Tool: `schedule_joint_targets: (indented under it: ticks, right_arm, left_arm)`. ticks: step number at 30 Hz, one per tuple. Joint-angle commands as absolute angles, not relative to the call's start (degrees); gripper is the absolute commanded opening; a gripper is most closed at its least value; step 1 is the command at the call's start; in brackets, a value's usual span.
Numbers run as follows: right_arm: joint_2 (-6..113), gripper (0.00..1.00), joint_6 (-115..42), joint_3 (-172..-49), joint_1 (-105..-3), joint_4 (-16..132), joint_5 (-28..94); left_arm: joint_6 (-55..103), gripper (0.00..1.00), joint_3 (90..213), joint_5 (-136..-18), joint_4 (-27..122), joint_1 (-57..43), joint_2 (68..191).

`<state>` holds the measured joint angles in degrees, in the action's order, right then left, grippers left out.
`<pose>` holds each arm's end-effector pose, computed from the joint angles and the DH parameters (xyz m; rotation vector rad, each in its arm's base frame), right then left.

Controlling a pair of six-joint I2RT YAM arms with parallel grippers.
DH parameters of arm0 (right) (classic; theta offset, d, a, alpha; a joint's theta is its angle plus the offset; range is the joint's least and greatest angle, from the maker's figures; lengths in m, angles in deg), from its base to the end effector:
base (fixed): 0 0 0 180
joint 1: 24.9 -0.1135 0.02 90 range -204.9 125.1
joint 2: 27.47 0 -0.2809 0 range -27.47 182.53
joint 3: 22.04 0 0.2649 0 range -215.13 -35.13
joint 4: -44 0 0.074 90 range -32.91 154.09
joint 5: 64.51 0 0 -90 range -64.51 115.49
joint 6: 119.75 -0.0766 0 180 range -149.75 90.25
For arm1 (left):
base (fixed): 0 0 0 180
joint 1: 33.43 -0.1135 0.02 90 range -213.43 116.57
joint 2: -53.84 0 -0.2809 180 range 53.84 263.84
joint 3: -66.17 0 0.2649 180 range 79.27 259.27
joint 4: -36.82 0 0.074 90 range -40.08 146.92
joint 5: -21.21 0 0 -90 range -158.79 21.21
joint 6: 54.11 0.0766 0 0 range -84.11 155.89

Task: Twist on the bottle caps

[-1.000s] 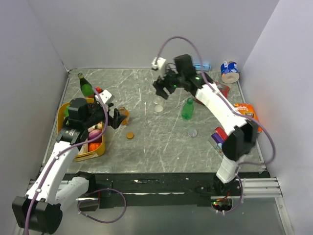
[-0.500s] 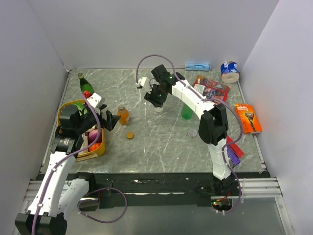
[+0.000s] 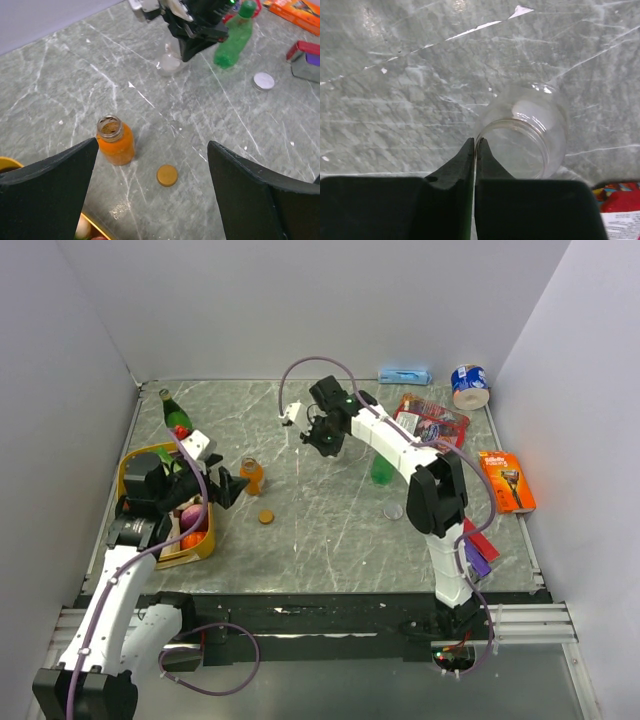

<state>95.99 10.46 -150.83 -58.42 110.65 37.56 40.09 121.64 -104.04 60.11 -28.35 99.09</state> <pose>0.4164 0.2950 0.2418 -1.6289 2.0543 0.2375 0.2112 -0.0632 0.3291 0.5773 1.6952 -0.5622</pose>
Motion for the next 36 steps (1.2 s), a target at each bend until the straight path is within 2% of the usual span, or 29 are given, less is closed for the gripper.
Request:
schedule_joint_targets:
  ticks: [1,6,9,13,23,32,34,36]
  right_arm:
    - [88.7,0.00,9.9,-148.9,-58.5,113.8,41.6]
    - [78.4,0.00,6.7,-149.7,-58.6,120.8,52.5]
    - [76.7,0.00,5.5,-155.9,-58.6,129.5,61.0]
    - [73.1,0.00,5.2,-156.6,-59.3,133.2,69.9]
    - [69.7,0.00,6.6,-154.2,-61.6,134.3,74.1]
    - [71.5,0.00,5.0,-157.5,-62.4,132.7,75.1]
    - [71.7,0.00,5.1,-157.4,-62.3,132.8,75.5]
    - [71.3,0.00,5.4,-157.2,-62.4,132.9,76.1]
  left_arm:
    - [43.8,0.96,122.1,-111.1,58.4,-27.8,99.5]
    - [51.0,0.96,121.2,-110.5,57.3,-19.7,99.5]
    - [53.5,0.96,119.1,-107.3,54.1,-13.2,99.4]
    - [51.9,0.96,118.7,-104.6,47.1,-8.7,103.6]
    - [47.1,0.96,122.3,-104.9,39.1,-3.1,112.6]
    - [46.7,0.96,128.0,-111.2,42.0,1.0,118.9]
    - [47.0,0.99,129.1,-111.8,43.0,1.5,120.3]
    - [47.5,0.97,129.8,-112.6,43.6,1.6,120.9]
